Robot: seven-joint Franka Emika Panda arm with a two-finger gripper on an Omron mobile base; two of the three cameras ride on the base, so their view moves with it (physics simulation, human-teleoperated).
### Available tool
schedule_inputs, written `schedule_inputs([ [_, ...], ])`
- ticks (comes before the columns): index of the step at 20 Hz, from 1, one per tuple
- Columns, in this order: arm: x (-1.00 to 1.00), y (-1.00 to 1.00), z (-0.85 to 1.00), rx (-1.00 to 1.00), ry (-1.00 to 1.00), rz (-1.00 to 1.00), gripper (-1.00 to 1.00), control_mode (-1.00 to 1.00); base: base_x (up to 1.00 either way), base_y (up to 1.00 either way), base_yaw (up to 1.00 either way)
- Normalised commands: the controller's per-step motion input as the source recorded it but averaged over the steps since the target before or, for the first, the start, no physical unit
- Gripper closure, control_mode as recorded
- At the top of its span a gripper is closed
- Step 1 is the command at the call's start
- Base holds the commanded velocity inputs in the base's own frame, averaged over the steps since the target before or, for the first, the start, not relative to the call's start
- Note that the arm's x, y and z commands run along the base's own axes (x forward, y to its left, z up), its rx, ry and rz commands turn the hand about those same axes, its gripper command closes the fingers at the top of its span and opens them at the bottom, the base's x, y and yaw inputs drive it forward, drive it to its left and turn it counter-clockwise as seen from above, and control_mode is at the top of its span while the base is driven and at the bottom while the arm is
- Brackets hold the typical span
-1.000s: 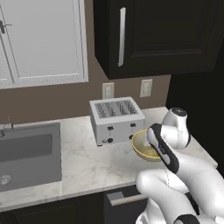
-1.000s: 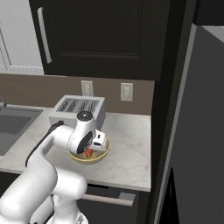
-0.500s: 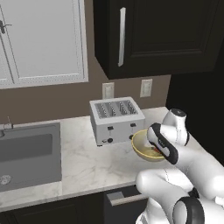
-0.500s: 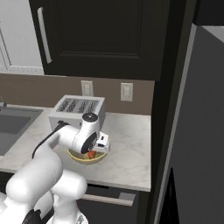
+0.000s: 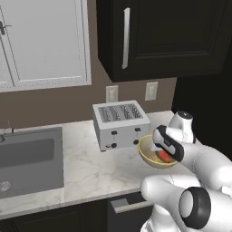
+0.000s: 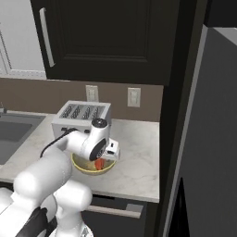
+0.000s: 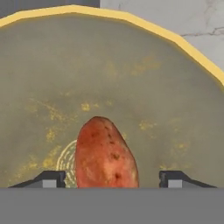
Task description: Take the sweet potato, orange, and garlic from the freezer and place them in the bowl on the counter.
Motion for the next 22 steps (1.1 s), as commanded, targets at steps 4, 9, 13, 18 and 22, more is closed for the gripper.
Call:
schedule_inputs([
  [4, 0.00, 0.00, 0.00, 0.00, 0.00, 0.00, -1.00, -1.00, 0.00, 0.00, 0.00],
  [9, -0.01, 0.00, 0.00, 0.00, 0.00, 0.00, -1.00, -1.00, 0.00, 0.00, 0.00],
  [13, -0.29, 0.06, 0.09, 0.00, 0.00, -0.03, -1.00, -1.00, 0.00, 0.00, 0.00],
  [18, -0.53, 0.11, 0.36, 0.00, 0.00, -0.05, -1.00, -1.00, 0.00, 0.00, 0.00],
  [22, -0.44, 0.22, 0.38, -0.01, 0.00, -0.04, -1.00, -1.00, 0.00, 0.00, 0.00],
])
